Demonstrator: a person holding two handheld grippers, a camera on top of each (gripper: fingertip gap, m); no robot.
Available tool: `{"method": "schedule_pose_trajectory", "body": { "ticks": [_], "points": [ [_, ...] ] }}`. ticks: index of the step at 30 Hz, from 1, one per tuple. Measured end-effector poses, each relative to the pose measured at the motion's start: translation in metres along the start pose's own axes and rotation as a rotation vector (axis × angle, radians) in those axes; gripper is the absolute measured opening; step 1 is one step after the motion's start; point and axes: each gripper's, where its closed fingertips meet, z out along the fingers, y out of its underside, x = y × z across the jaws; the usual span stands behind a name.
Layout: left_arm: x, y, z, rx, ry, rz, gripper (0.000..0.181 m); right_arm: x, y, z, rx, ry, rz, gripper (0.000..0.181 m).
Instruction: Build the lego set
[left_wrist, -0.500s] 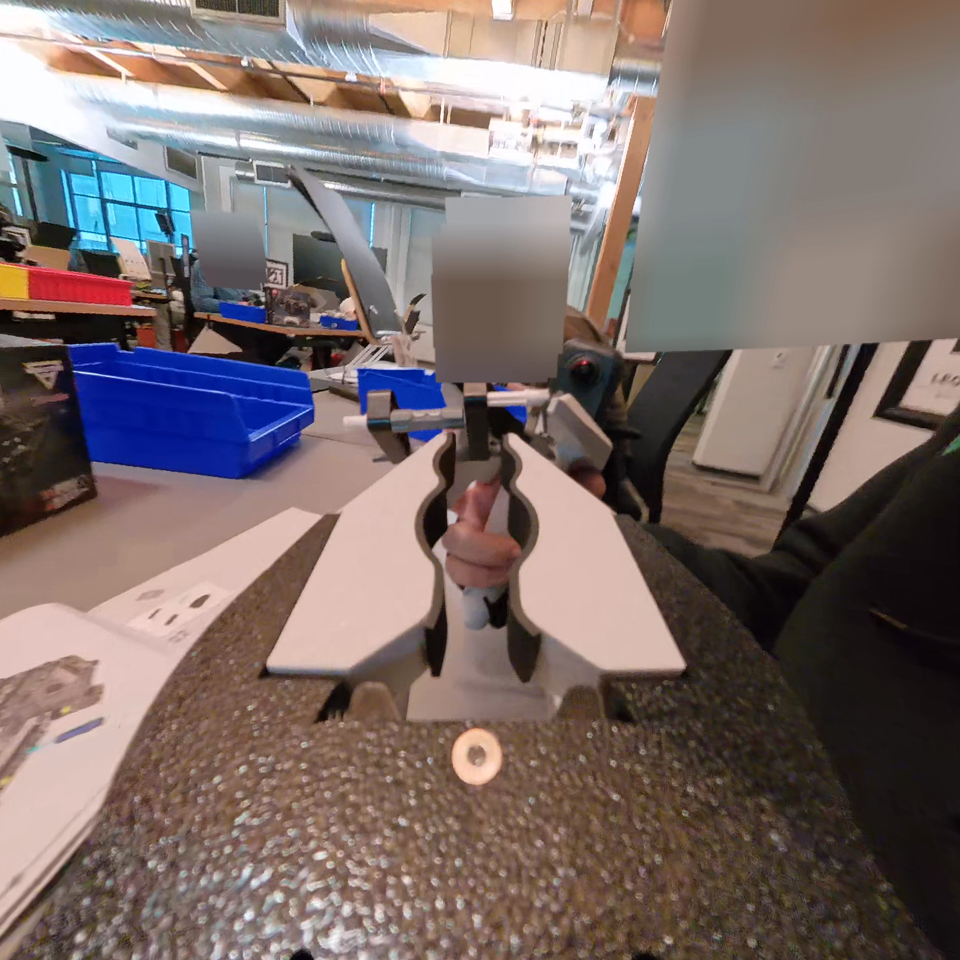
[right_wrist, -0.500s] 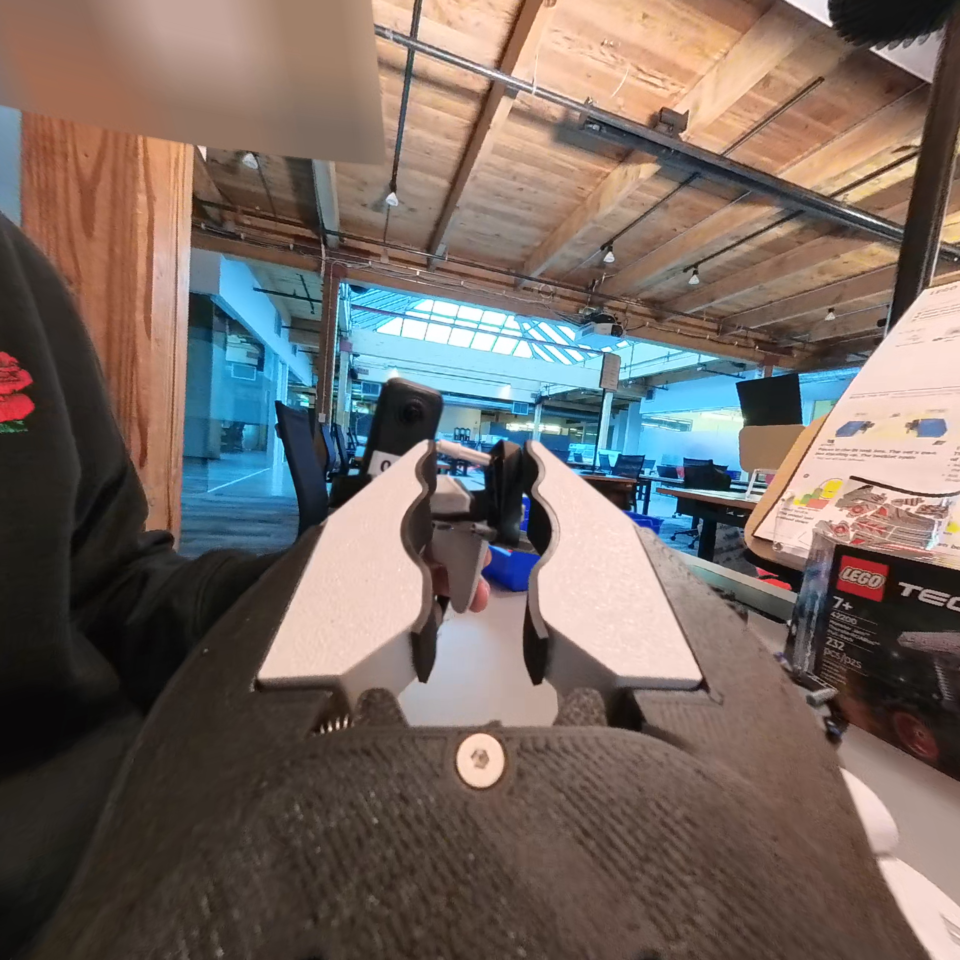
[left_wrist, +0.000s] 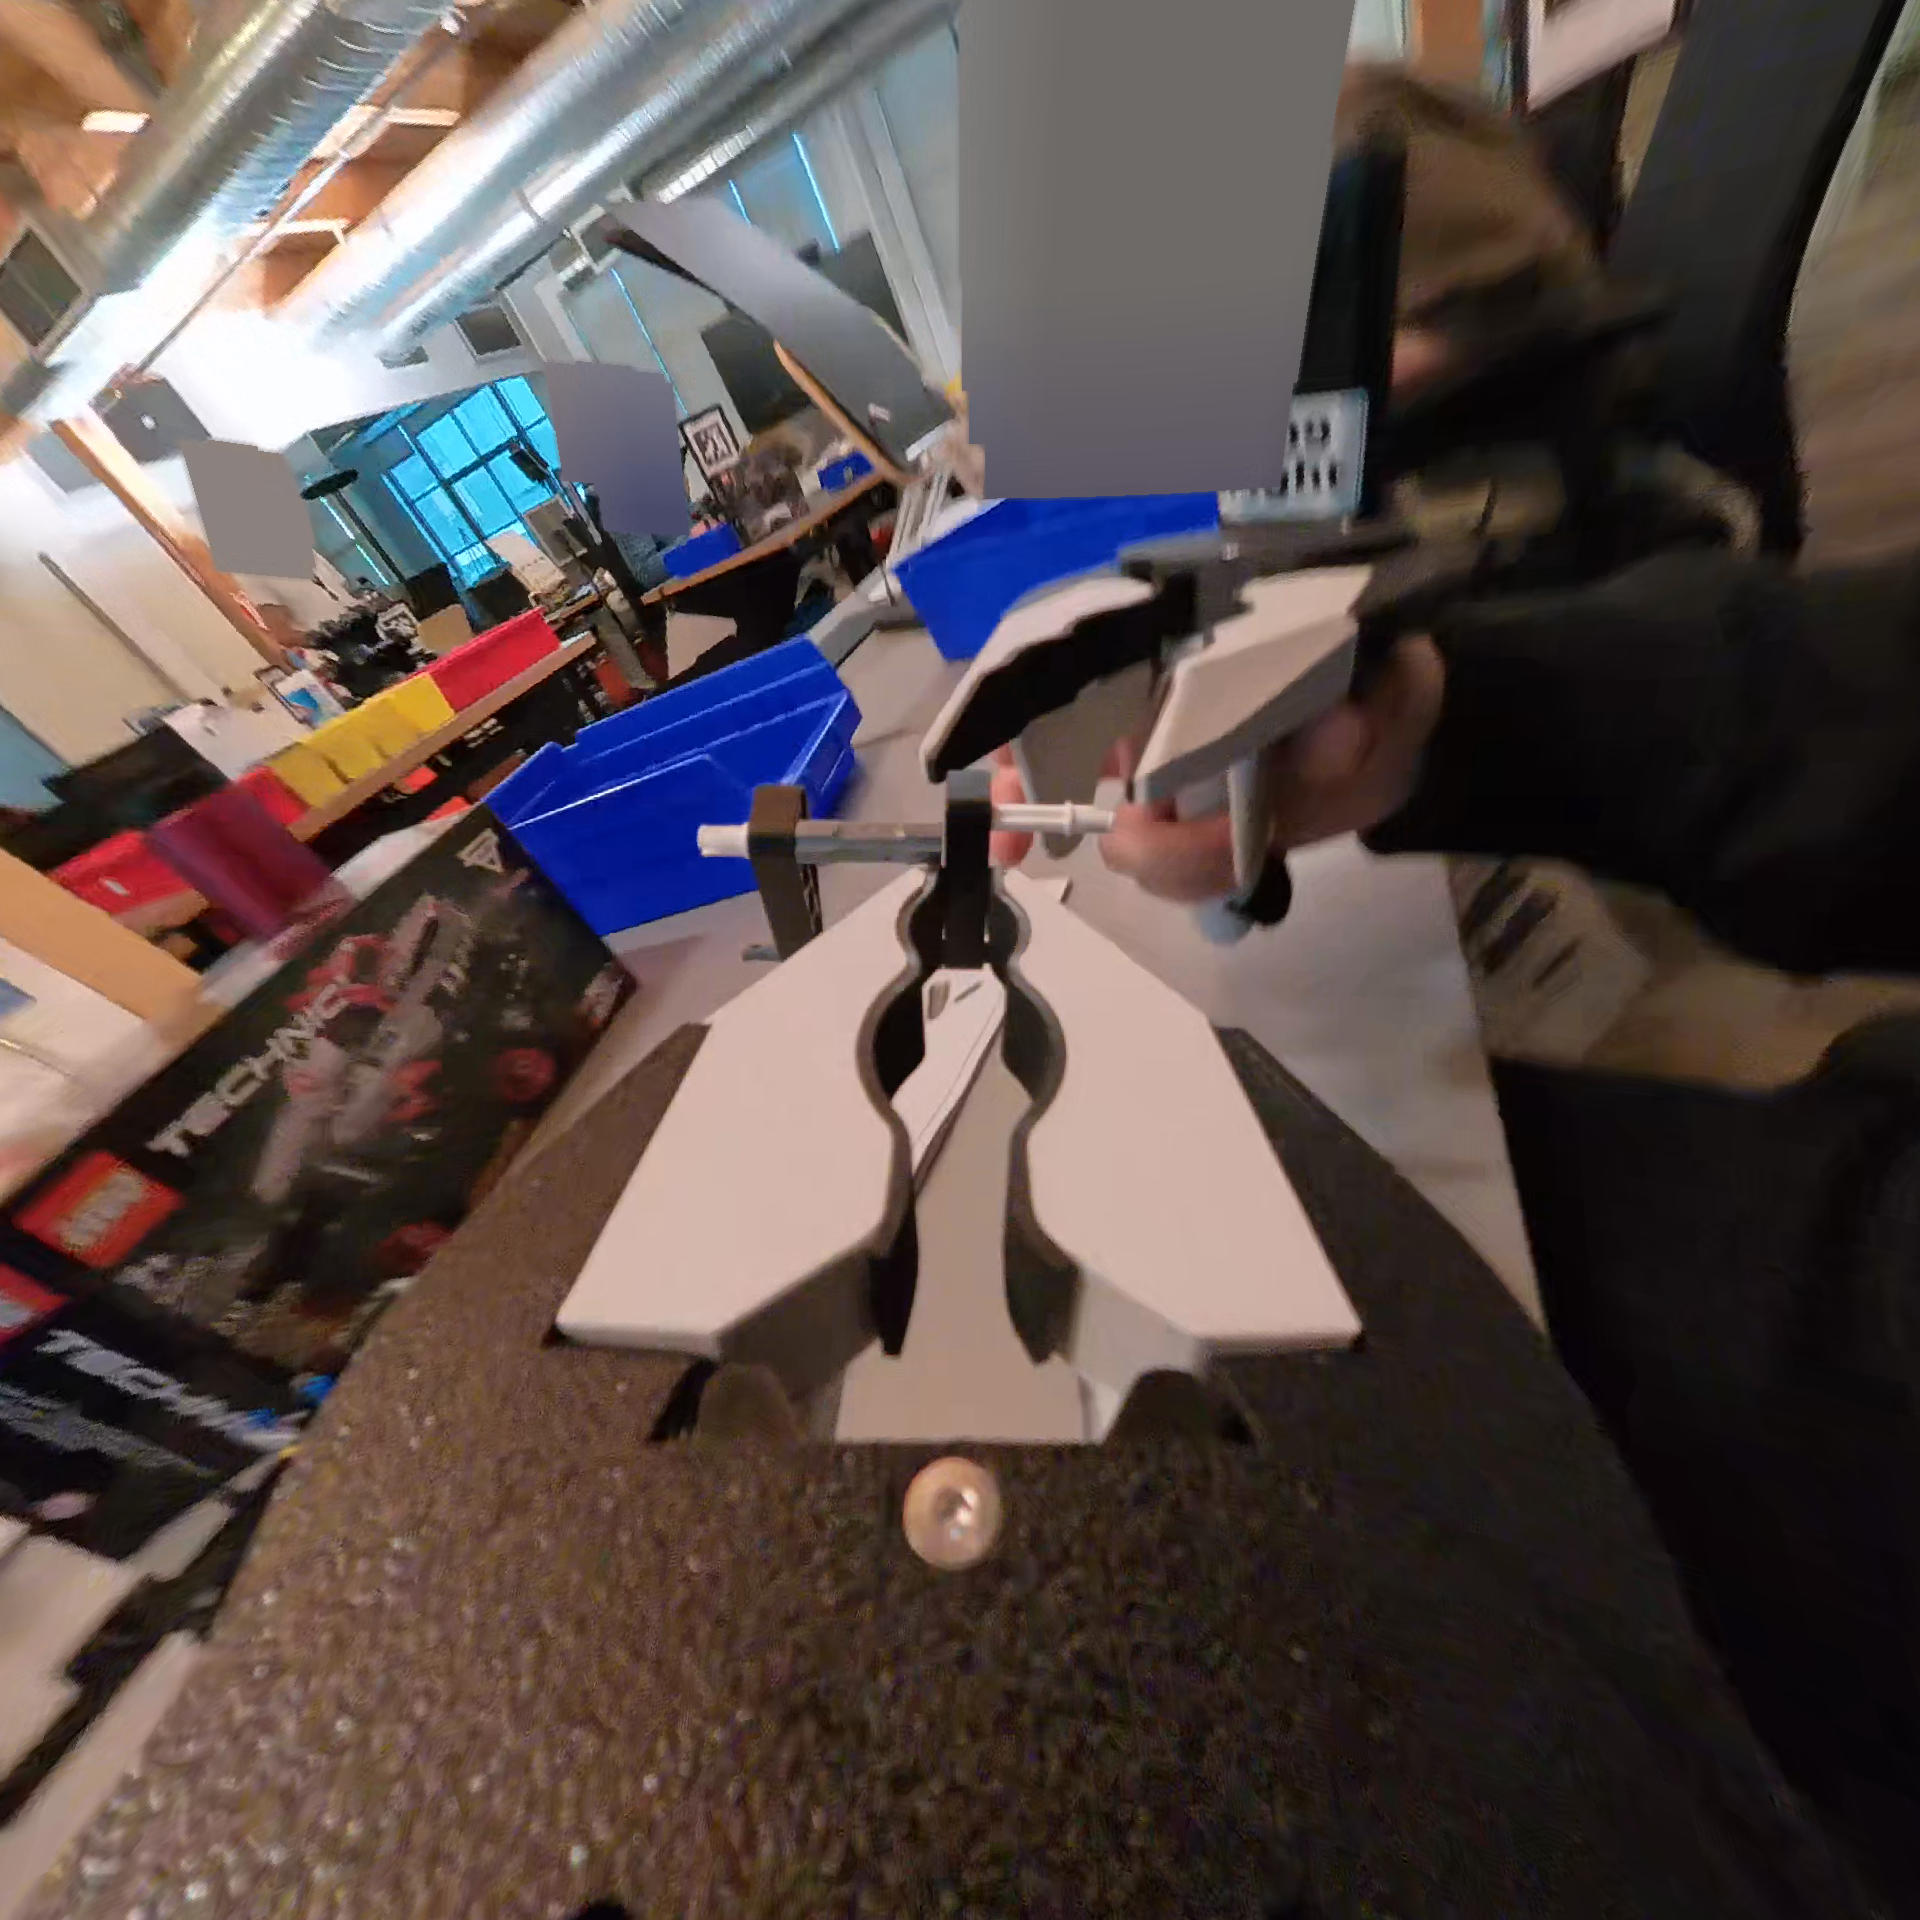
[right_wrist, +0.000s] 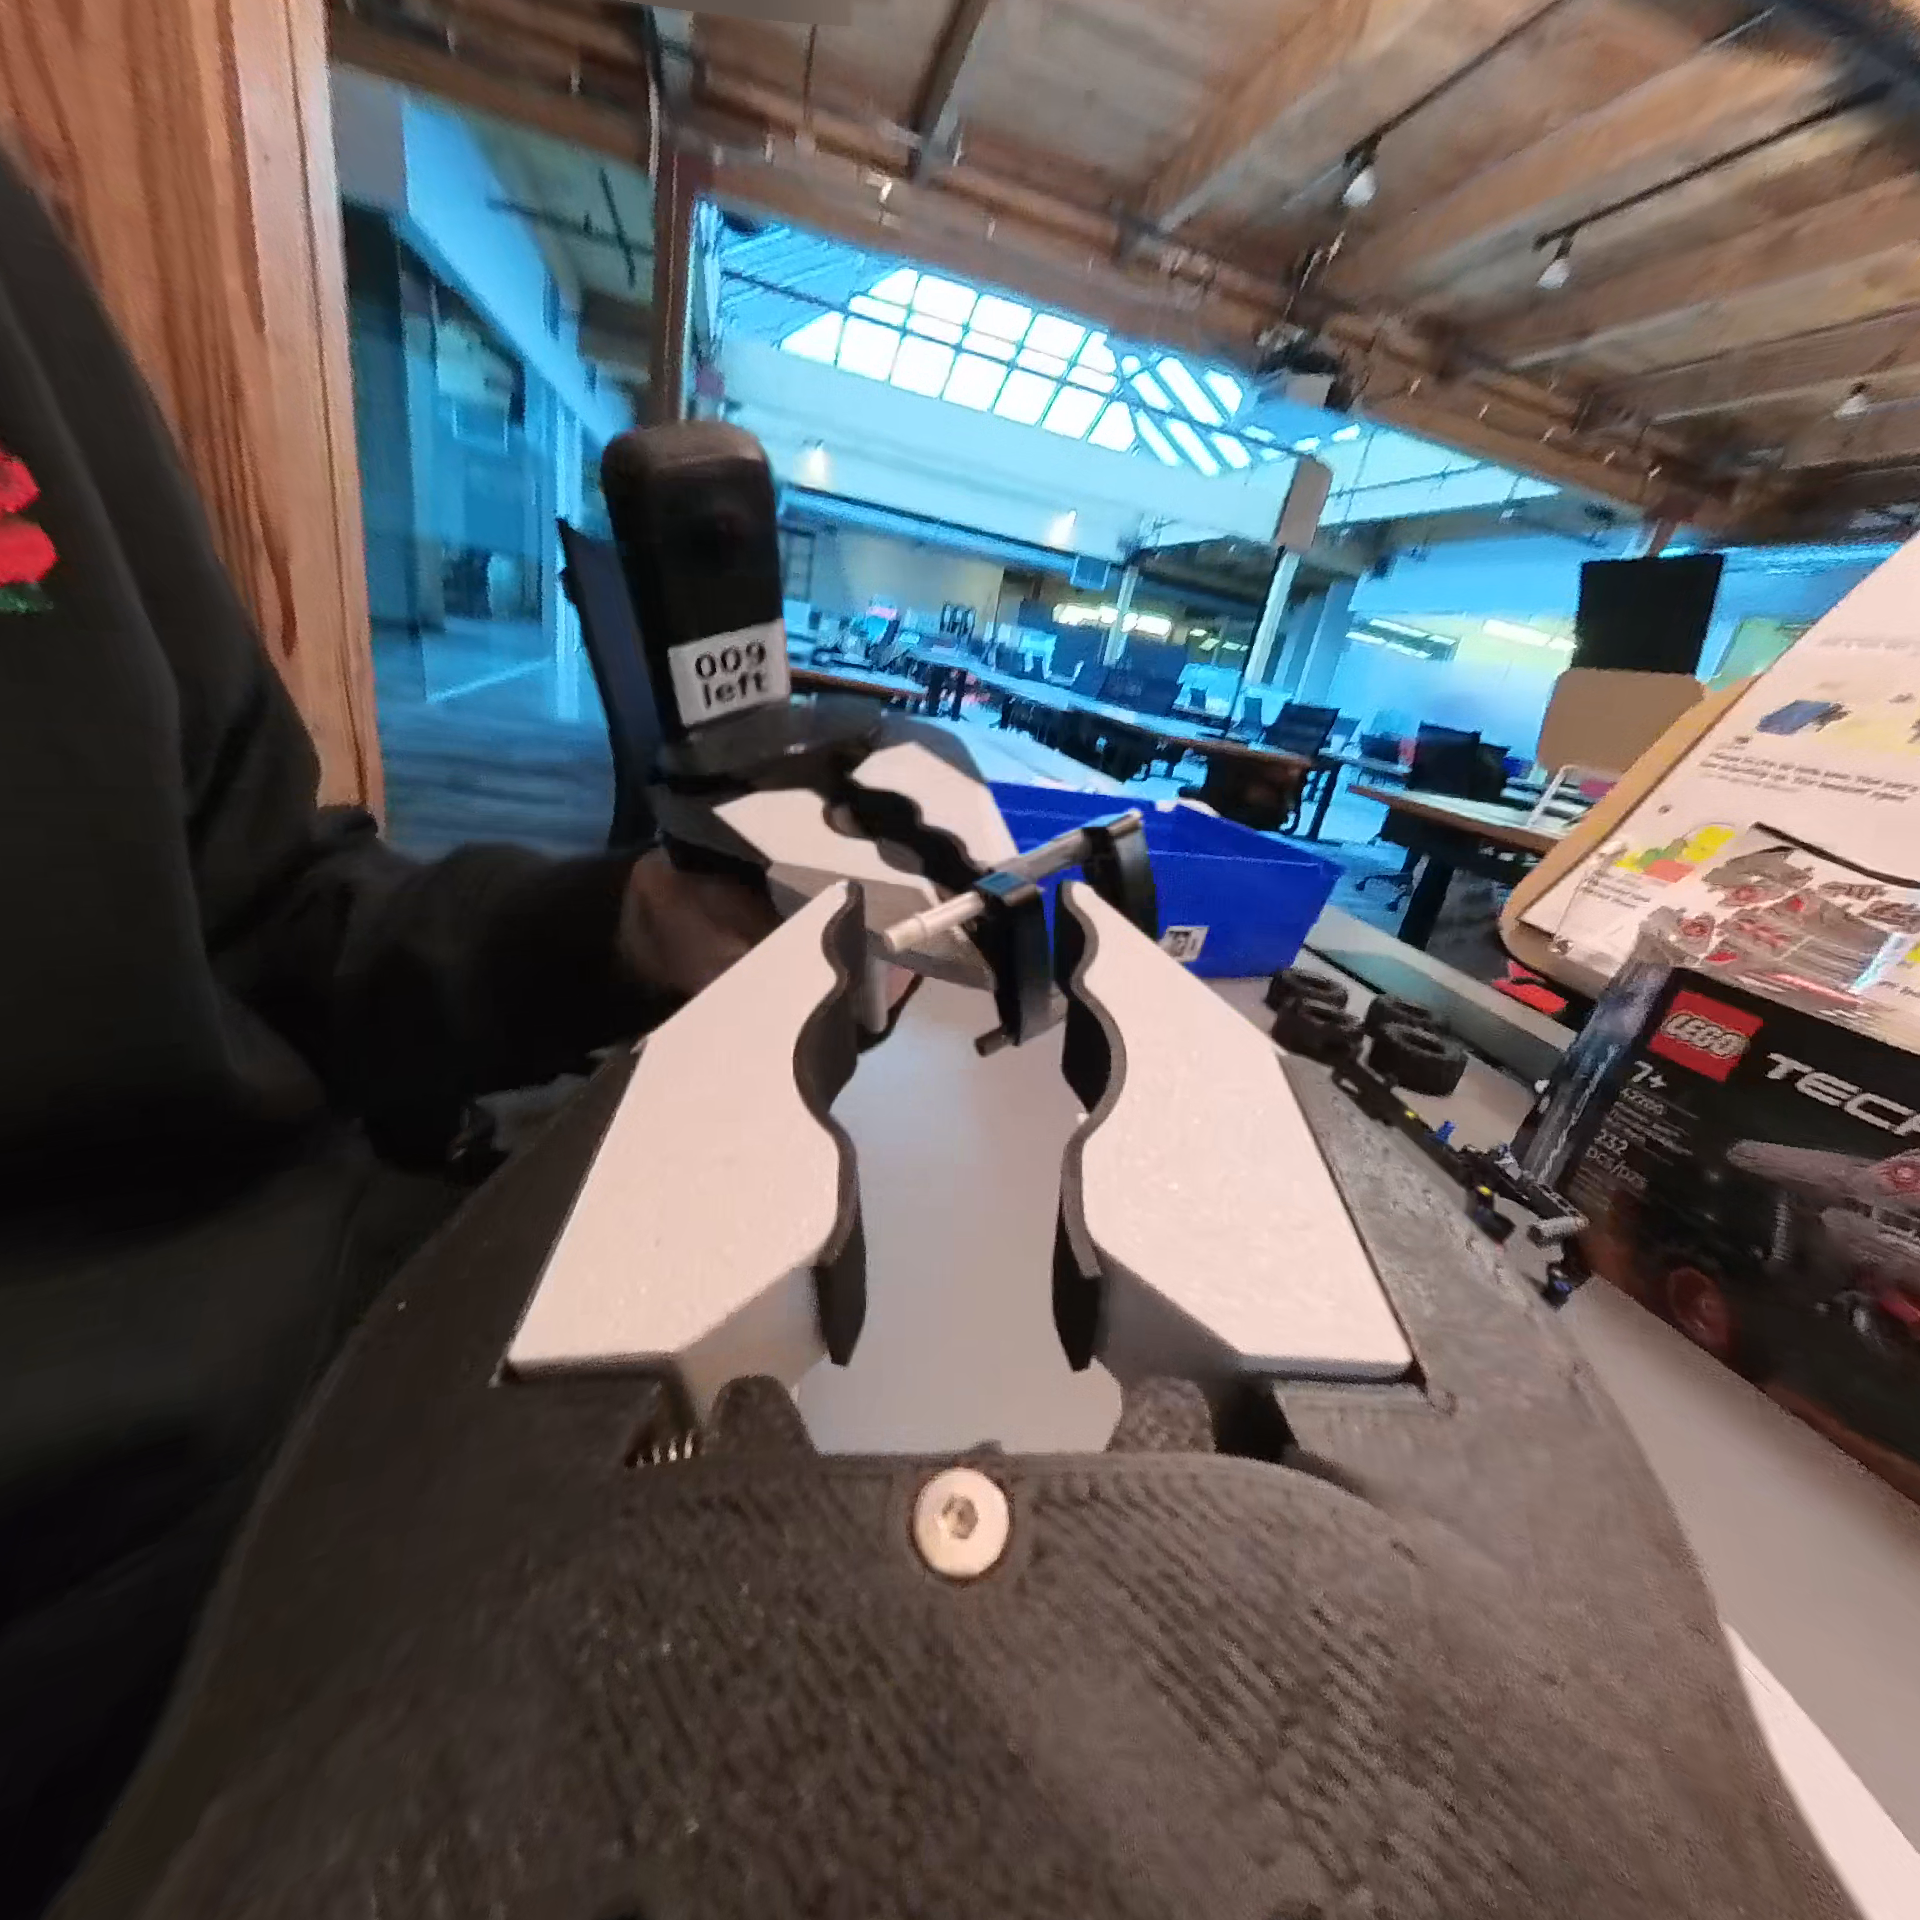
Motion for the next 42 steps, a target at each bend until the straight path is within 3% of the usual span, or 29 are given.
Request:
{"method": "schedule_pose_trajectory", "body": {
  "ticks": [5, 10, 16, 21, 29, 38, 40, 42],
  "points": [
    [0.017, 0.016, -0.003, -0.13, 0.087, 0.197, 0.006, -0.014, 0.014, -0.004, -0.15, -0.06, -0.121, 0.035],
    [0.022, 0.025, -0.007, -0.193, 0.143, 0.198, 0.006, -0.018, 0.04, -0.012, -0.414, -0.072, -0.294, 0.035],
    [0.019, 0.028, -0.007, -0.247, 0.115, 0.283, 0.005, -0.014, 0.053, -0.004, -0.592, -0.025, -0.535, 0.047],
    [0.011, 0.027, -0.007, -0.292, 0.044, 0.39, 0.005, -0.014, 0.047, 0.004, -0.578, -0.001, -0.605, 0.037],
    [0.009, 0.025, -0.008, -0.311, 0.044, 0.405, 0.005, -0.003, 0.05, 0.004, -0.645, 0.057, -0.741, 0.02],
    [0.005, 0.028, -0.005, -0.353, 0.029, 0.41, 0.006, -0.003, 0.055, 0.001, -0.69, 0.06, -0.698, 0.028],
    [0.004, 0.029, -0.005, -0.359, 0.021, 0.404, 0.006, -0.008, 0.058, 0.0, -0.696, 0.03, -0.651, 0.044],
    [0.006, 0.028, -0.004, -0.354, 0.026, 0.405, 0.006, -0.004, 0.055, 0.001, -0.688, 0.055, -0.68, 0.033]
  ]
}}
